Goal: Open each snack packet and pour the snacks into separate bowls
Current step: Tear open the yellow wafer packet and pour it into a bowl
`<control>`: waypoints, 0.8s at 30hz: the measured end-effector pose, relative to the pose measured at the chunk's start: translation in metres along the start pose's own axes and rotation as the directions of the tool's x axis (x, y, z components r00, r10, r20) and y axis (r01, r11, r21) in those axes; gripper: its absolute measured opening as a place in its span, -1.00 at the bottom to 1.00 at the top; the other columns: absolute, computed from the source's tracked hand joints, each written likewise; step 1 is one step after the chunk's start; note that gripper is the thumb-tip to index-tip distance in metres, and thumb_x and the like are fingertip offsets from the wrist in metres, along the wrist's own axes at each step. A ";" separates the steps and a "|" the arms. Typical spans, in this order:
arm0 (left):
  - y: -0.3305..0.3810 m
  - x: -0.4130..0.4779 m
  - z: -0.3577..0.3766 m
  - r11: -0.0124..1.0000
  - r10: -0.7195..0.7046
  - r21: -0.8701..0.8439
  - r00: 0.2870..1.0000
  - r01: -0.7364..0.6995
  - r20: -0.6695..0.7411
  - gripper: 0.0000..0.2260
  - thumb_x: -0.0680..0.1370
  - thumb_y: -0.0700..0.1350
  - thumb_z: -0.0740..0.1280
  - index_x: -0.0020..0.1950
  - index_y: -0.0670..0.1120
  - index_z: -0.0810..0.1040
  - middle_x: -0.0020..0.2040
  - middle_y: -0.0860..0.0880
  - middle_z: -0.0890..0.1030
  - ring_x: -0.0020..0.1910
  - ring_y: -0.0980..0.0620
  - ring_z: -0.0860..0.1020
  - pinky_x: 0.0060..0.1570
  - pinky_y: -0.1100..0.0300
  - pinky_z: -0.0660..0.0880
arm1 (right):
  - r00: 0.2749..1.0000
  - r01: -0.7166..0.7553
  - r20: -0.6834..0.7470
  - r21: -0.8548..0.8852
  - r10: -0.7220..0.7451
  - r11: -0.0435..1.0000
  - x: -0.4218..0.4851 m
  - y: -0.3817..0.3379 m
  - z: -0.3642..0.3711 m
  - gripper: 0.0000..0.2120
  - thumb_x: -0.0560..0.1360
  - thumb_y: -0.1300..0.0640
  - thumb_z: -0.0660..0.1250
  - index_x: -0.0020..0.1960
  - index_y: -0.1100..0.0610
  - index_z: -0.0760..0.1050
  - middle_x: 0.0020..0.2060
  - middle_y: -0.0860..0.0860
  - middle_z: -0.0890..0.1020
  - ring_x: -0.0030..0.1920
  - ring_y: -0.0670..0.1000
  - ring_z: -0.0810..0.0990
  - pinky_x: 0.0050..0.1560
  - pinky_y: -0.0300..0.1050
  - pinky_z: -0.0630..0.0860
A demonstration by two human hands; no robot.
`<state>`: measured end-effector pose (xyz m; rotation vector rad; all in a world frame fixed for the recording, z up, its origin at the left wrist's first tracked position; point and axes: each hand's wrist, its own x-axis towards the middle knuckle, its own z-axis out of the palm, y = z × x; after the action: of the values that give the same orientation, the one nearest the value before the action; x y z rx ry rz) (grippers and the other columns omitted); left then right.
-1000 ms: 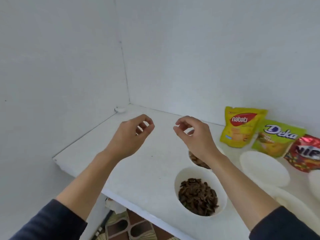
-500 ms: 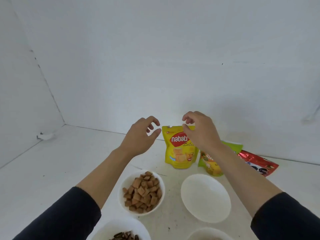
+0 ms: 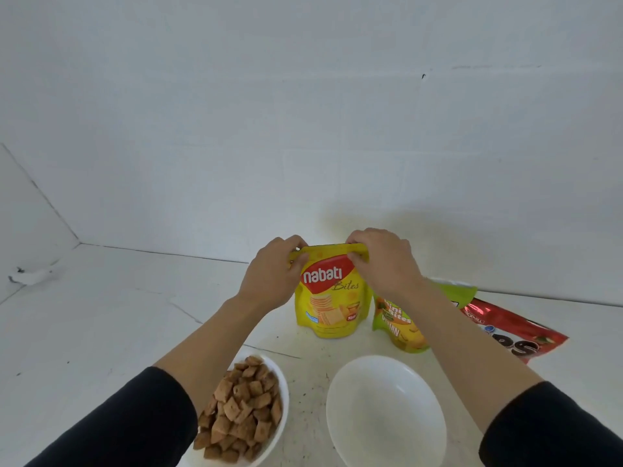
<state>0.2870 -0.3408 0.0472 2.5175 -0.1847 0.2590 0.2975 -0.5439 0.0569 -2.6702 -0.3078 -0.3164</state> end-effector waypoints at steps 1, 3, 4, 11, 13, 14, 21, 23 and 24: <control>-0.001 0.001 0.000 1.000 0.004 0.000 1.000 -0.004 -0.014 -0.83 0.68 -0.02 0.25 0.18 -0.01 0.58 -0.01 0.00 0.53 -0.03 0.01 0.48 -0.06 0.14 0.38 | 1.000 0.003 -0.005 0.003 -0.003 1.000 -0.001 0.001 0.002 -0.85 0.63 0.07 0.27 0.16 -0.03 0.56 0.05 -0.07 0.62 0.18 0.07 0.50 0.13 0.07 0.33; -0.001 0.003 -0.005 1.000 0.009 -0.001 0.999 -0.009 -0.043 -0.84 0.67 -0.03 0.26 0.16 -0.01 0.60 -0.02 -0.01 0.55 -0.03 0.00 0.49 -0.05 0.11 0.42 | 0.999 0.009 -0.032 0.024 -0.009 1.000 0.000 -0.001 0.004 -0.86 0.63 0.08 0.27 0.14 -0.03 0.57 0.03 -0.08 0.62 0.17 0.06 0.50 0.12 0.05 0.28; -0.001 0.004 -0.009 1.000 0.012 -0.006 0.998 -0.012 -0.064 -0.85 0.67 -0.03 0.27 0.15 -0.01 0.60 -0.02 -0.02 0.56 -0.03 -0.01 0.50 -0.04 0.10 0.44 | 0.999 0.015 -0.052 0.040 -0.013 0.999 0.001 -0.004 0.003 -0.86 0.63 0.09 0.27 0.14 -0.03 0.57 0.03 -0.08 0.62 0.16 0.07 0.49 0.12 0.05 0.27; -0.008 -0.008 -0.070 0.999 0.053 0.006 0.970 -0.054 -0.239 -0.90 0.64 -0.07 0.32 0.08 0.00 0.62 -0.07 -0.01 0.57 -0.07 -0.01 0.50 -0.03 0.07 0.45 | 0.970 0.142 -0.213 0.105 -0.117 0.984 0.009 -0.059 -0.013 -0.86 0.61 0.12 0.29 0.12 0.01 0.59 -0.02 -0.06 0.63 0.11 0.08 0.51 0.11 0.06 0.33; -0.015 -0.019 -0.093 0.998 0.057 0.012 0.961 -0.056 -0.272 -0.90 0.64 -0.06 0.32 0.08 0.01 0.63 -0.08 -0.01 0.57 -0.08 -0.01 0.51 -0.04 0.08 0.45 | 0.961 0.185 -0.231 0.125 -0.152 0.975 0.007 -0.083 -0.015 -0.86 0.61 0.13 0.30 0.12 0.02 0.59 -0.02 -0.06 0.63 0.10 0.09 0.51 0.12 0.09 0.39; -0.019 -0.026 -0.105 0.998 0.060 0.016 0.957 -0.058 -0.285 -0.90 0.64 -0.06 0.33 0.08 0.01 0.63 -0.08 -0.01 0.58 -0.08 -0.01 0.51 -0.05 0.08 0.45 | 0.956 0.207 -0.240 0.137 -0.170 0.969 0.006 -0.095 -0.015 -0.86 0.60 0.13 0.31 0.12 0.03 0.60 -0.03 -0.05 0.63 0.09 0.09 0.52 0.12 0.11 0.42; -0.067 -0.088 -0.193 0.999 0.017 0.041 0.942 -0.003 -0.334 -0.89 0.63 -0.03 0.35 0.09 0.02 0.65 -0.04 0.00 0.64 -0.04 -0.03 0.55 0.00 0.02 0.51 | 0.937 0.322 -0.218 0.225 -0.275 0.920 -0.013 -0.196 -0.005 -0.87 0.58 0.14 0.34 0.10 0.05 0.61 -0.05 -0.05 0.66 0.03 0.06 0.56 0.08 0.08 0.51; -0.087 -0.107 -0.216 0.999 -0.005 0.045 0.947 0.020 -0.321 -0.89 0.63 -0.03 0.35 0.09 0.03 0.65 -0.03 0.04 0.64 -0.03 -0.01 0.55 -0.02 0.06 0.48 | 0.934 0.344 -0.195 0.262 -0.299 0.902 -0.022 -0.226 0.003 -0.88 0.57 0.15 0.35 0.09 0.04 0.61 -0.05 -0.06 0.68 0.02 0.04 0.58 0.06 0.06 0.54; -0.098 -0.117 -0.226 0.999 -0.018 0.042 0.951 0.032 -0.310 -0.90 0.63 -0.03 0.35 0.08 0.04 0.65 -0.04 0.06 0.63 -0.04 0.00 0.54 -0.05 0.10 0.46 | 0.933 0.352 -0.182 0.280 -0.311 0.893 -0.026 -0.241 0.008 -0.88 0.57 0.15 0.36 0.08 0.03 0.61 -0.05 -0.07 0.68 0.01 0.03 0.59 0.05 0.05 0.55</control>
<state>0.1591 -0.1216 0.1486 2.4825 -0.0207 0.6482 0.2104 -0.3319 0.1367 -2.2691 -0.7152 -0.5036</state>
